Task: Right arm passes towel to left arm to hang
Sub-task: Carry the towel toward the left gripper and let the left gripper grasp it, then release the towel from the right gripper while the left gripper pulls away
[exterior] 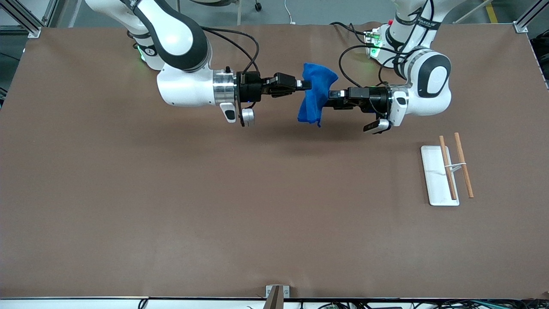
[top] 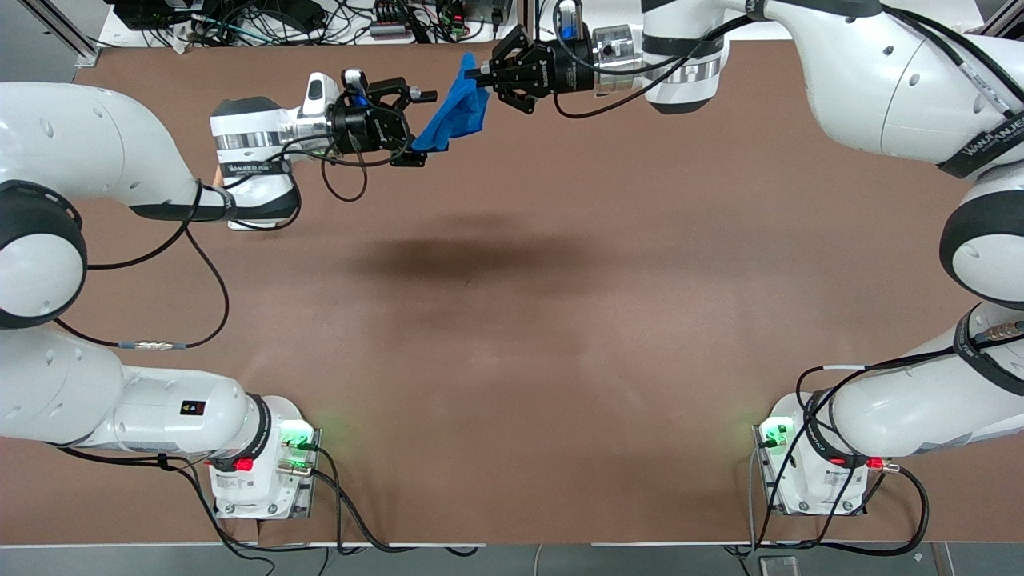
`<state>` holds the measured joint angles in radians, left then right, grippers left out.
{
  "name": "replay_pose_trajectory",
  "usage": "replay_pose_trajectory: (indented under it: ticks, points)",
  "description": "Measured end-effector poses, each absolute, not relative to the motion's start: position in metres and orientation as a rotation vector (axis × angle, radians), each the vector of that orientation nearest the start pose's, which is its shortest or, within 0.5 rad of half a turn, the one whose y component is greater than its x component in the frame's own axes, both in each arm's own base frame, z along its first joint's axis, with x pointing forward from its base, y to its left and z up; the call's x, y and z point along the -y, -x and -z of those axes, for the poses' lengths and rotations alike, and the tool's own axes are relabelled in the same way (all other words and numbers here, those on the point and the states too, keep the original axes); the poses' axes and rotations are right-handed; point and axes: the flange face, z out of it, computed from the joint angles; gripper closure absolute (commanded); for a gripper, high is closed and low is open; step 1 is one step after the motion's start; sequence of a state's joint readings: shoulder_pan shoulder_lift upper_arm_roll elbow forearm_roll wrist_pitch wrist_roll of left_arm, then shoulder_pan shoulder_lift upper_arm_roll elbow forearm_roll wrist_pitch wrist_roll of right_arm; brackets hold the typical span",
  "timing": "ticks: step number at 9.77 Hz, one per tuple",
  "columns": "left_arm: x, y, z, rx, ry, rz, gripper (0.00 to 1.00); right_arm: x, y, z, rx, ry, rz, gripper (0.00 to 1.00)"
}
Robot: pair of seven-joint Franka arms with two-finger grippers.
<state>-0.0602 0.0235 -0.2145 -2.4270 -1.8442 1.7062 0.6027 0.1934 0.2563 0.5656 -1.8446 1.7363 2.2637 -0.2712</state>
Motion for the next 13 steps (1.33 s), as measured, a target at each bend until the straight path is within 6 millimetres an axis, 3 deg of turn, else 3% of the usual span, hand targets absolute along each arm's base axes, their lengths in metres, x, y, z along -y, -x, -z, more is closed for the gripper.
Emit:
replay_pose_trajectory:
  ticks: [1,3,4,5,9,10,11,12,13]
  points:
    - [0.218,-0.438,-0.340,-0.252,-1.484,0.233,0.22,-0.447,-0.471,-0.454,-0.187,1.651,-0.277,1.00]
    - [0.215,-0.441,-0.343,-0.275,-1.458,0.211,0.81,-0.448,-0.471,-0.451,-0.188,1.650,-0.278,1.00]
    - [0.213,-0.444,-0.346,-0.288,-1.440,0.194,0.96,-0.448,-0.471,-0.452,-0.187,1.650,-0.279,1.00]
    - [0.210,-0.446,-0.348,-0.294,-1.433,0.184,1.00,-0.449,-0.471,-0.452,-0.186,1.650,-0.279,1.00]
    - [0.196,-0.460,-0.360,-0.301,-1.429,0.129,1.00,-0.449,-0.471,-0.452,-0.186,1.649,-0.278,1.00]
    - [0.195,-0.463,-0.363,-0.300,-1.433,0.118,1.00,-0.449,-0.471,-0.452,-0.186,1.648,-0.278,0.95]
    - [0.195,-0.466,-0.366,-0.297,-1.435,0.109,1.00,-0.449,-0.471,-0.452,-0.186,1.648,-0.278,0.59]
    - [0.194,-0.470,-0.369,-0.299,-1.443,0.095,1.00,-0.448,-0.471,-0.452,-0.188,1.649,-0.276,0.02]
    - [0.193,-0.472,-0.370,-0.294,-1.463,0.085,1.00,-0.447,-0.473,-0.452,-0.191,1.653,-0.270,0.00]
